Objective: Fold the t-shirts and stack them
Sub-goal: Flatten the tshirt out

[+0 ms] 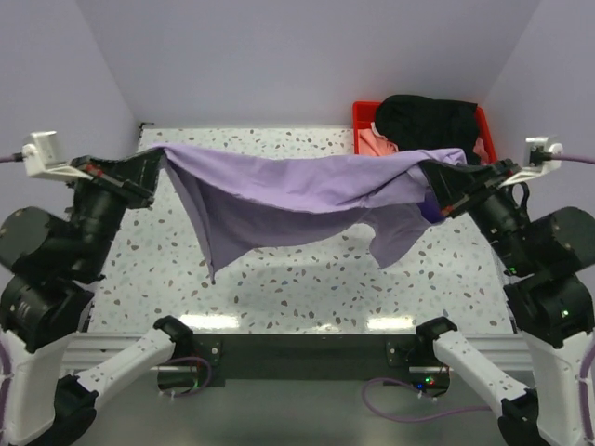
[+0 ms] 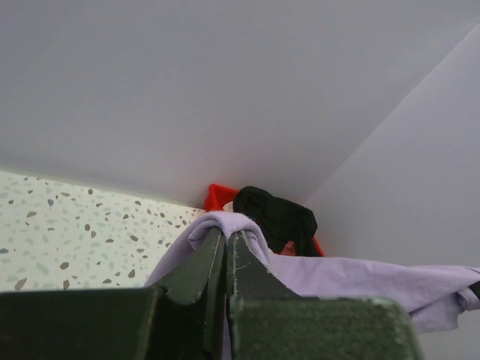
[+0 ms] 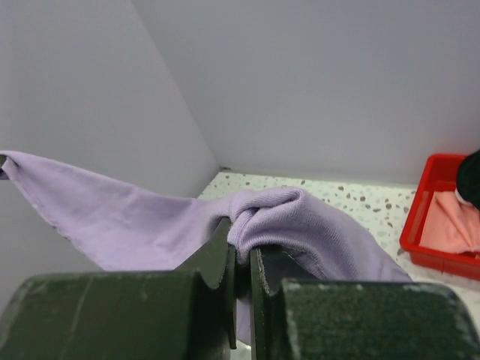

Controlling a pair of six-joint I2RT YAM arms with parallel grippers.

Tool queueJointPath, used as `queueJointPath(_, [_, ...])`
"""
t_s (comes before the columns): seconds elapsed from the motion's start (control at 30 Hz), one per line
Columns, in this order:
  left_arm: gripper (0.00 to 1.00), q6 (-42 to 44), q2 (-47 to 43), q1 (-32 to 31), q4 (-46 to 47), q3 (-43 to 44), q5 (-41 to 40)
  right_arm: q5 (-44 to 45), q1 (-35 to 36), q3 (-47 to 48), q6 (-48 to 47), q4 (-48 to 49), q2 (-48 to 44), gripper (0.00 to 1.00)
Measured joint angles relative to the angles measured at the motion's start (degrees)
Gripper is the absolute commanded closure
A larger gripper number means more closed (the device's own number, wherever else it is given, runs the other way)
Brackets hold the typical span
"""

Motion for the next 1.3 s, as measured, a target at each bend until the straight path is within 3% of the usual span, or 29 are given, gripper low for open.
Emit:
queueJointPath(0.17, [1.00,1.0,-2.3,0.0,-2.5,8.6,0.0,-1.5,0.0,5.6,-1.2,-1.4,-1.7,1.00])
queueJointPath(0.27, [1.00,1.7,-3.5,0.0,-2.2,9.6,0.0,-1.6,0.0,6.7,-1.8,-1.8,-2.5,1.00])
queueJointPath(0.5, [1.00,1.9,-2.9,0.0,0.7,0.6,-6.6,-1.7,0.0,5.5,-3.0,-1.7,0.6,1.00])
queueJointPath(0.63, [1.00,2.6,8.0,0.6,2.0,-3.0,-14.1,-1.2,0.0,4.8,-4.4,-1.1,7.7,1.00])
queueJointPath(0.7, [1.00,3.7,15.5,5.0,3.4,-3.1,-13.3,-0.4,0.0,4.8,-5.7,-0.3,12.5,1.00])
queueJointPath(0.87, [1.00,6.9,29.5,24.0,6.2,-1.4,0.4,3.3,0.0,11.1,-11.0,-0.8,28.3,1.00])
queueJointPath(1.0, [1.00,11.1,35.3,27.4,6.4,10.1,6.1,2.6,0.0,23.8,-13.4,-1.8,38.6,1.00])
queueJointPath(1.17, [1.00,16.1,30.7,27.1,11.1,15.5,7.0,1.5,0.0,29.8,-14.9,-1.3,38.0,1.00])
queueJointPath(1.3, [1.00,17.1,18.4,27.1,13.8,4.2,3.8,0.6,0.0,19.9,-15.1,1.4,28.3,1.00])
